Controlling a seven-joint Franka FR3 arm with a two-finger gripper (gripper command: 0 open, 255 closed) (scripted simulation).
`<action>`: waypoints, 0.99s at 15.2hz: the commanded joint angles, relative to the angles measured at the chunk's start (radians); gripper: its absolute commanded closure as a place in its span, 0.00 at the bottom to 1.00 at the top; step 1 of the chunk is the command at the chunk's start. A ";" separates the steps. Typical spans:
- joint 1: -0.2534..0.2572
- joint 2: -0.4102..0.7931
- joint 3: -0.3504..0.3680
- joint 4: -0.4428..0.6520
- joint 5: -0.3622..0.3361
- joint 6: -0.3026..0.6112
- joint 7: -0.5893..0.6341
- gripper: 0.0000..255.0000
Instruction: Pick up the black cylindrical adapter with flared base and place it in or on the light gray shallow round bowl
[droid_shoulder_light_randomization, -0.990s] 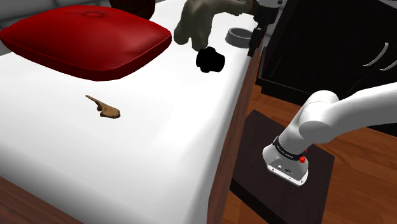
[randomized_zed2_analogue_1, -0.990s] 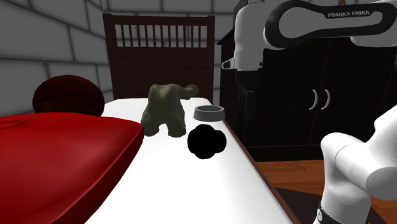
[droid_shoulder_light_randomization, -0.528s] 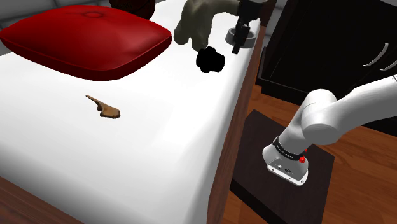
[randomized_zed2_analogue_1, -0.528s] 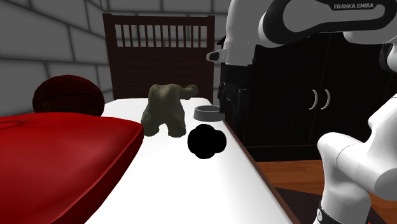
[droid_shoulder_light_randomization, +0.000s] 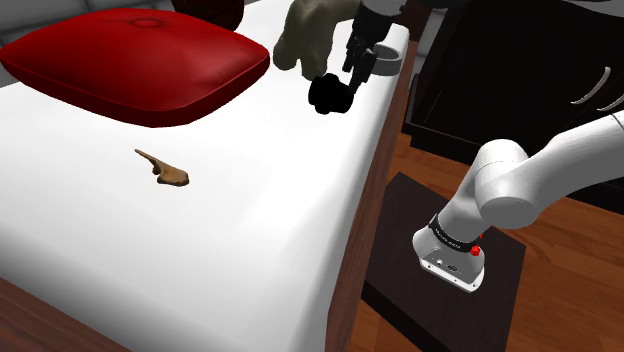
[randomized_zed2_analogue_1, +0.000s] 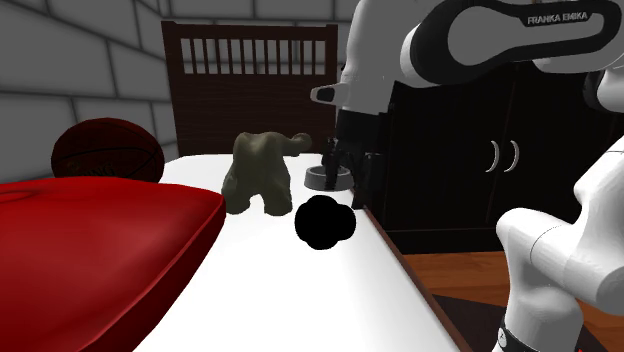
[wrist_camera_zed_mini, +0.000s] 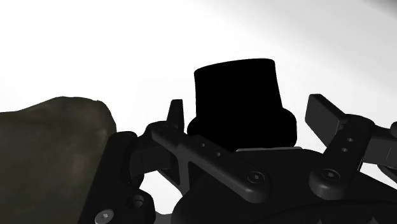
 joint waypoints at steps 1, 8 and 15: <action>0.000 0.005 -0.002 -0.021 -0.001 0.027 -0.002 0.00; 0.000 0.008 -0.003 -0.040 -0.001 0.049 -0.002 0.00; -0.001 0.008 -0.003 -0.040 -0.001 0.049 -0.003 1.00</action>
